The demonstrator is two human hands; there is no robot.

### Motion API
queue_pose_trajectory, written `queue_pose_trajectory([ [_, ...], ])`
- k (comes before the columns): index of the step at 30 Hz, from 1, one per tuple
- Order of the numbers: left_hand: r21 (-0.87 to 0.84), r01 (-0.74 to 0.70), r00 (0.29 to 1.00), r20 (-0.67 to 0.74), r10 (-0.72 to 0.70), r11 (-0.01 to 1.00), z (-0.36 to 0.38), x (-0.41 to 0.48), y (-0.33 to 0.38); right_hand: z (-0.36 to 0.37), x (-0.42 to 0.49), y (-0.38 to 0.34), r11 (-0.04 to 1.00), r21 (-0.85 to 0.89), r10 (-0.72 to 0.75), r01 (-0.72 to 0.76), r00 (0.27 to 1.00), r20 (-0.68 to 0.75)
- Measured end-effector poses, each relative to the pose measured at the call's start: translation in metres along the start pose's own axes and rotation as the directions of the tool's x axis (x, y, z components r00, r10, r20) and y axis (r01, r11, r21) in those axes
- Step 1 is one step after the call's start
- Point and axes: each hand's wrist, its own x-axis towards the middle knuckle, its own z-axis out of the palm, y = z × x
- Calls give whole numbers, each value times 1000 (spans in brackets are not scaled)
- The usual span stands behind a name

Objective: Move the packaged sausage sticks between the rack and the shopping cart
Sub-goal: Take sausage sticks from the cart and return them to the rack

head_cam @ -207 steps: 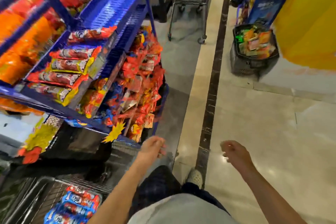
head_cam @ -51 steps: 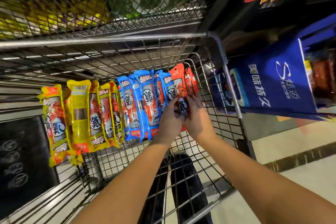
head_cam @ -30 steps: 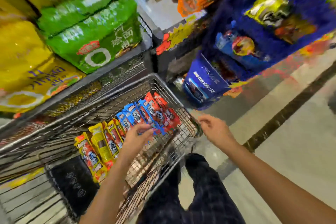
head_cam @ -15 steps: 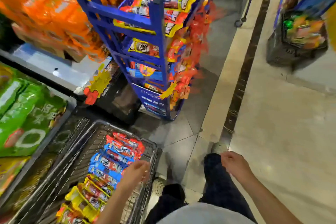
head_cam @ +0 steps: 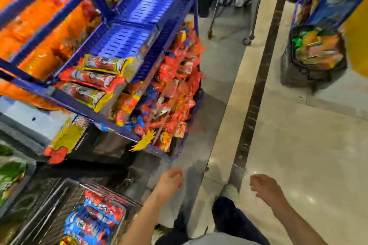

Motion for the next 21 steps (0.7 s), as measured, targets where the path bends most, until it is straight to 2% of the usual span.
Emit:
queue_pose_trajectory([
  [5, -88, -90, 995, -50, 86, 992, 26, 0, 64, -60, 62, -69, 997, 18, -77, 77, 997, 1],
  [10, -199, -179, 970, -199, 139, 964, -1, -8, 87, -42, 87, -163, 968, -71, -232, 239, 967, 103],
  [15, -449, -161, 915, -401, -38, 879, -44, 5, 103, 9, 98, -239, 856, -152, -446, 494, 854, 267],
  [18, -514, -210, 888, -456, -57, 832, -59, 14, 123, 31, 93, -269, 797, -220, -460, 562, 802, 381],
  [21, -588, -254, 898, -439, -39, 768, -65, 17, 150, 40, 87, -298, 726, -285, -464, 625, 752, 468],
])
